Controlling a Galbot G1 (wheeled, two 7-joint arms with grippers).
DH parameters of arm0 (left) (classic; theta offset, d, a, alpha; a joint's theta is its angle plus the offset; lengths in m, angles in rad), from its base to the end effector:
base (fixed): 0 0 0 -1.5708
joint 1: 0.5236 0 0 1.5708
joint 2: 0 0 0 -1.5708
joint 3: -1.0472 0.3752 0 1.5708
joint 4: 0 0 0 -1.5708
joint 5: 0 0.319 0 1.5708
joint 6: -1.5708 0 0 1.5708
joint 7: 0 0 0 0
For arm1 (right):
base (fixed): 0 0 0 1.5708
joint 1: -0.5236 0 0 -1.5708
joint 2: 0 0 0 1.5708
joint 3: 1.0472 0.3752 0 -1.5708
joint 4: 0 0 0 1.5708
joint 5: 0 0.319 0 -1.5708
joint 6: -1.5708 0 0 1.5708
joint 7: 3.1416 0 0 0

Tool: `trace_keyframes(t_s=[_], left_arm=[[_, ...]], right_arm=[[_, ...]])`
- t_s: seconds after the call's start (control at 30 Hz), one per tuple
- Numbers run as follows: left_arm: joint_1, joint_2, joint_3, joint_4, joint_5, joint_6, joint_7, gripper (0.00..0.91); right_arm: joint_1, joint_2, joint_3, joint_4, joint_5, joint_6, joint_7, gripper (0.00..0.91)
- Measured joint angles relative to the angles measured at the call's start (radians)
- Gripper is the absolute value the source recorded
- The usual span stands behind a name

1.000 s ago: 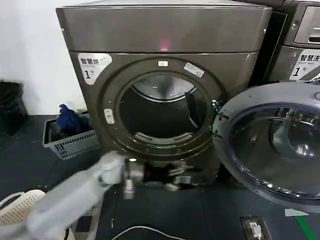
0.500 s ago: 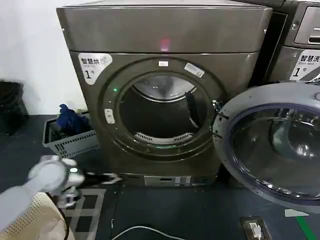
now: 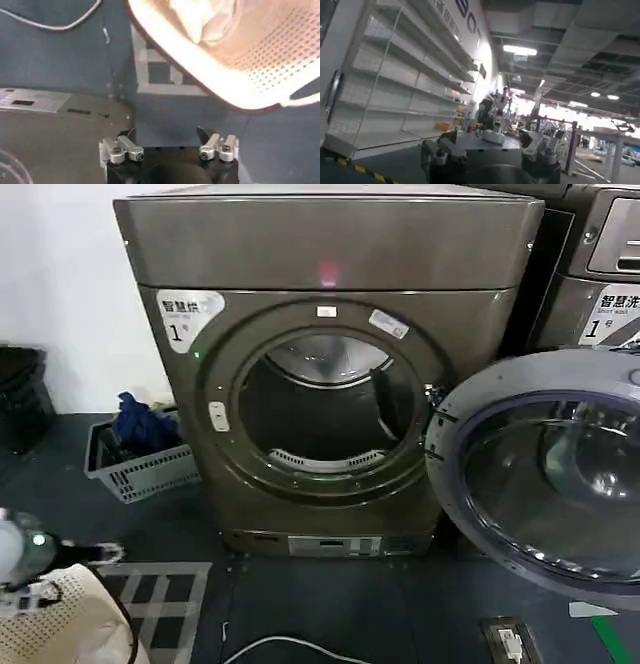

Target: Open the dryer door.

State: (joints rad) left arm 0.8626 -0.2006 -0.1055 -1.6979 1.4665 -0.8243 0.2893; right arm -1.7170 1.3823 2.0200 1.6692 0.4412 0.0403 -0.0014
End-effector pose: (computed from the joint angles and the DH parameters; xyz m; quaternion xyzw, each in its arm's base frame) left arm 0.3196 0.3024 -0.1363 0.5065 0.0337 0.8614 0.0170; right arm -0.1544 -0.3754 -0.2329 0.6153 0.7707 -0.1654 0.0064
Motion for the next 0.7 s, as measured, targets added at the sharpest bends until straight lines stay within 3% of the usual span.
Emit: trace_keyframes(t_s=[0.3, 0.7], left_arm=[[0.277, 0.124, -0.054, 0.029, -0.062, 0.000, -0.082, 0.907], [0.327, 0.154, -0.074, 0.052, -0.053, 0.001, -0.085, 0.907]], right_arm=[[0.012, -0.005, -0.024, -0.005, -0.006, 0.005, -0.003, 0.907], [0.016, -0.004, -0.023, -0.018, -0.009, 0.025, 0.000, 0.907]])
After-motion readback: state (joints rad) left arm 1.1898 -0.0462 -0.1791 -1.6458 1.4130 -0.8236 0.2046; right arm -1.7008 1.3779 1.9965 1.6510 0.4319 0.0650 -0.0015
